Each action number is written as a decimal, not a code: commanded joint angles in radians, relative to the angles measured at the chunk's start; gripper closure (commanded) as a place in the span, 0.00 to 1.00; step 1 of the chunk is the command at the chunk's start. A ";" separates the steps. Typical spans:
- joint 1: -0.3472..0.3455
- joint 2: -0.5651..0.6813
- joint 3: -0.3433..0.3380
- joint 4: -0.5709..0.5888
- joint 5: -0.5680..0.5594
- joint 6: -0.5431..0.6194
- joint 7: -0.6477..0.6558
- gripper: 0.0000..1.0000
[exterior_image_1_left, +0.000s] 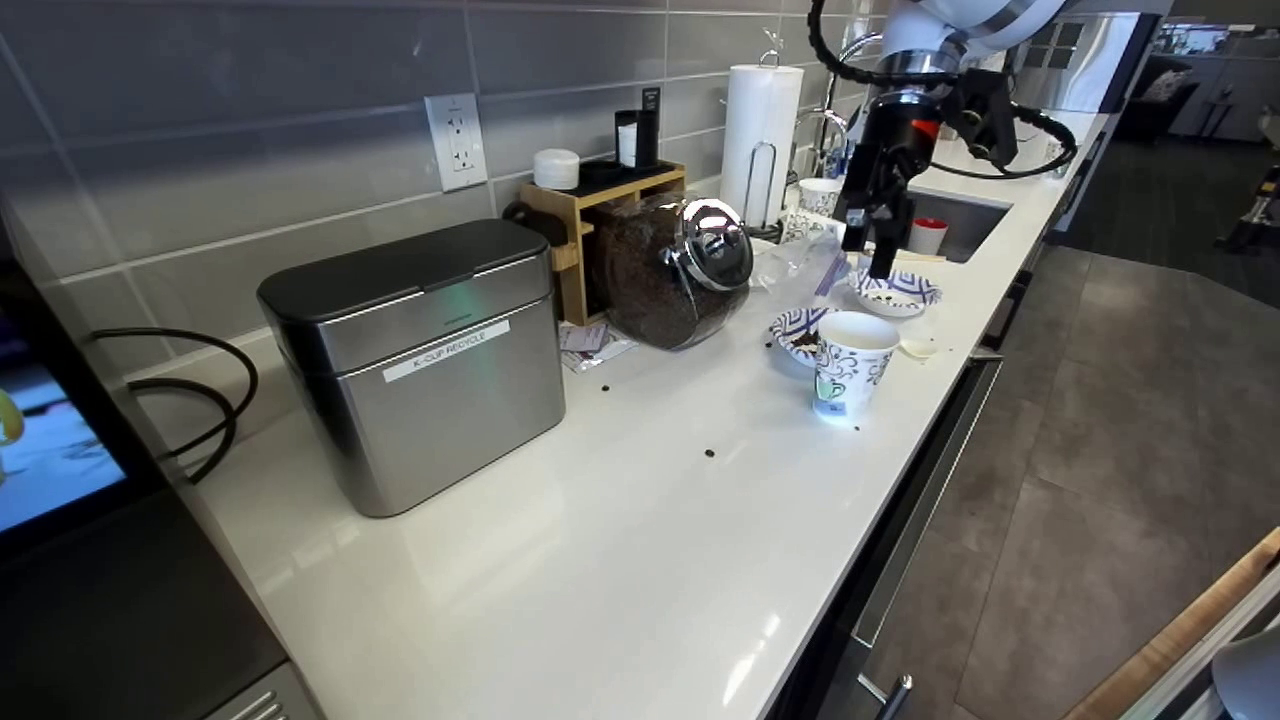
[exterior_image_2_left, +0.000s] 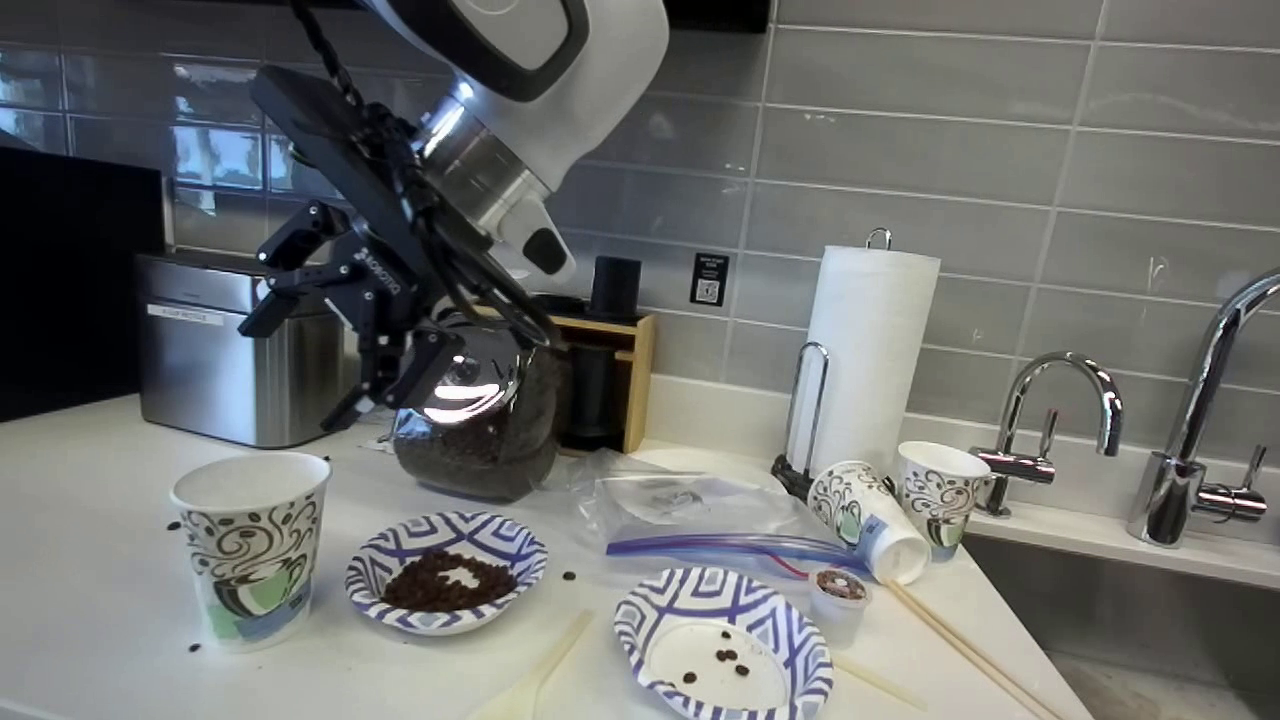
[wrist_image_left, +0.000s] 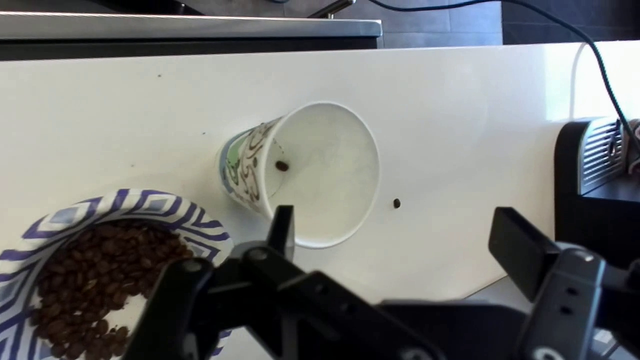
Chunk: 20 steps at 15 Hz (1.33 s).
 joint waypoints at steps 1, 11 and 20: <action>0.043 0.004 0.024 -0.004 -0.028 0.028 0.144 0.00; 0.105 0.033 0.067 -0.051 -0.158 0.157 0.355 0.00; 0.119 0.044 0.077 -0.082 -0.196 0.234 0.442 0.00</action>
